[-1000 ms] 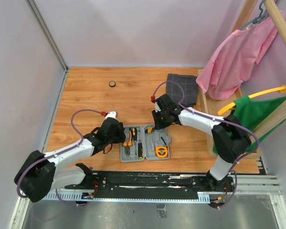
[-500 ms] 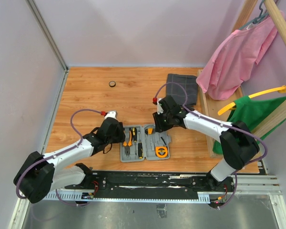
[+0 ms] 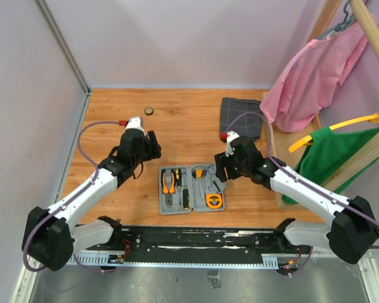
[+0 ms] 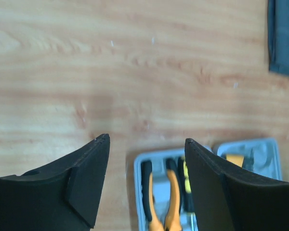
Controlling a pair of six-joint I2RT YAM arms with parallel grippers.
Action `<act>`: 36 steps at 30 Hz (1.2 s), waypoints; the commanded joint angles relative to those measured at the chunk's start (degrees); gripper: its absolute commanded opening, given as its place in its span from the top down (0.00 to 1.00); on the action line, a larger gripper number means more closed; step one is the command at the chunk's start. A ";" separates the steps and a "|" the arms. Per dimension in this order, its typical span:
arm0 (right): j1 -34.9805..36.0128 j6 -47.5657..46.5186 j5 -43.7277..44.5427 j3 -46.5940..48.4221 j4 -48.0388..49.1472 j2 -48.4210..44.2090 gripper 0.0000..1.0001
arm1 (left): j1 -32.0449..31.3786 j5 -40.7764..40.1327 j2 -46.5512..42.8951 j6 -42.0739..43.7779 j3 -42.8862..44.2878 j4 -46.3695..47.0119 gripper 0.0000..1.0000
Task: Sort the tools into containers
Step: Adjust the engineering item in the storage box, then pick up the engineering item from the center of the board.
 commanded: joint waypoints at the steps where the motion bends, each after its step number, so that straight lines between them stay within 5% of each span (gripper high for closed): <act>1: -0.88 0.67 0.46 -4.19 -0.55 -3.96 0.35 | 4.46 0.56 5.22 4.70 7.91 1.90 0.31; 17: -0.89 3.99 -2.46 -13.30 -3.00 -17.78 0.23 | 13.55 1.27 34.38 9.79 33.05 2.48 0.14; 36: -0.88 7.79 -1.28 -19.39 -3.23 -28.61 0.11 | 16.32 -1.99 63.65 11.45 63.46 -8.97 0.12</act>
